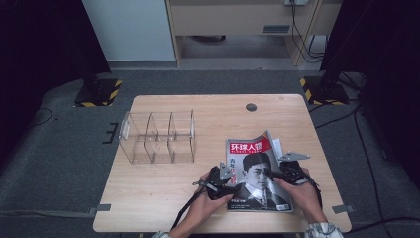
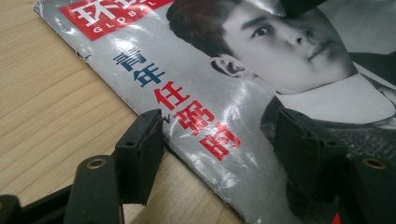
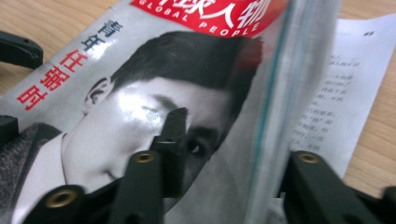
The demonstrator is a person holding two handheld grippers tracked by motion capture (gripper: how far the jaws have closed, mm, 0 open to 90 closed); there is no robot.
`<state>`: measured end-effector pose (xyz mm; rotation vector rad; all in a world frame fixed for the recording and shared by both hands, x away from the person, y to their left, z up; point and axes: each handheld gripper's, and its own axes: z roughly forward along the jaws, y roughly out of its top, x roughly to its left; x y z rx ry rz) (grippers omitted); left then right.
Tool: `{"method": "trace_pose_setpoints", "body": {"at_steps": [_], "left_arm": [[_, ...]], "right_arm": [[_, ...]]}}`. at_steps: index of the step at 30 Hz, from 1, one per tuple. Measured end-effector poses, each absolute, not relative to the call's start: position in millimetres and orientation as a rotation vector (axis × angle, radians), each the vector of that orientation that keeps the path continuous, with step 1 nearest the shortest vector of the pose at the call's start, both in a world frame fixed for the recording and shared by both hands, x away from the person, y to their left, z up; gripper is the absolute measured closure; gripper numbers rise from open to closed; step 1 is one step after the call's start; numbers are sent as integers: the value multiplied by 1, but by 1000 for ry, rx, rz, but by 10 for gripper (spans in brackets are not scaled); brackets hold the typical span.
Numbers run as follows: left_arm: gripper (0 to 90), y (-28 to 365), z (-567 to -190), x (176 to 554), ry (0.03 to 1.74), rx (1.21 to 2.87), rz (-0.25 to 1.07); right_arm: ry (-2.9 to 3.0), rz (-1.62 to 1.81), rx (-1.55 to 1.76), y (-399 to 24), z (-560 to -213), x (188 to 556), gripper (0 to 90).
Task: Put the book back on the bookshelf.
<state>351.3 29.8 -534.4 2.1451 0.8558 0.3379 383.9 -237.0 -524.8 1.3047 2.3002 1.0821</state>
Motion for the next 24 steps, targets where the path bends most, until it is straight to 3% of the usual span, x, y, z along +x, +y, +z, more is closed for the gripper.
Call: {"method": "trace_pose_setpoints", "body": {"at_steps": [3,5,7,14,20,24], "left_arm": [[327,27,-534,351,853,2147,333],[327,26,-534,351,858,2146,331],[327,26,-534,351,858,2146,332],[300,26,-534,352,858,2149,320],[72,21,-535,356,823,2172,272],[50,27,-533,365,834,2145,284]], "right_arm": [[2292,1087,1306,-240,-524,382,656],[2297,1070,1328,-239,-527,383,589],[2299,1063,1338,-238,-527,383,577],[2271,1101,1327,-241,-522,383,798],[2246,1158,1319,-244,-519,381,872],[2237,1189,1311,-245,-517,379,875]]}}
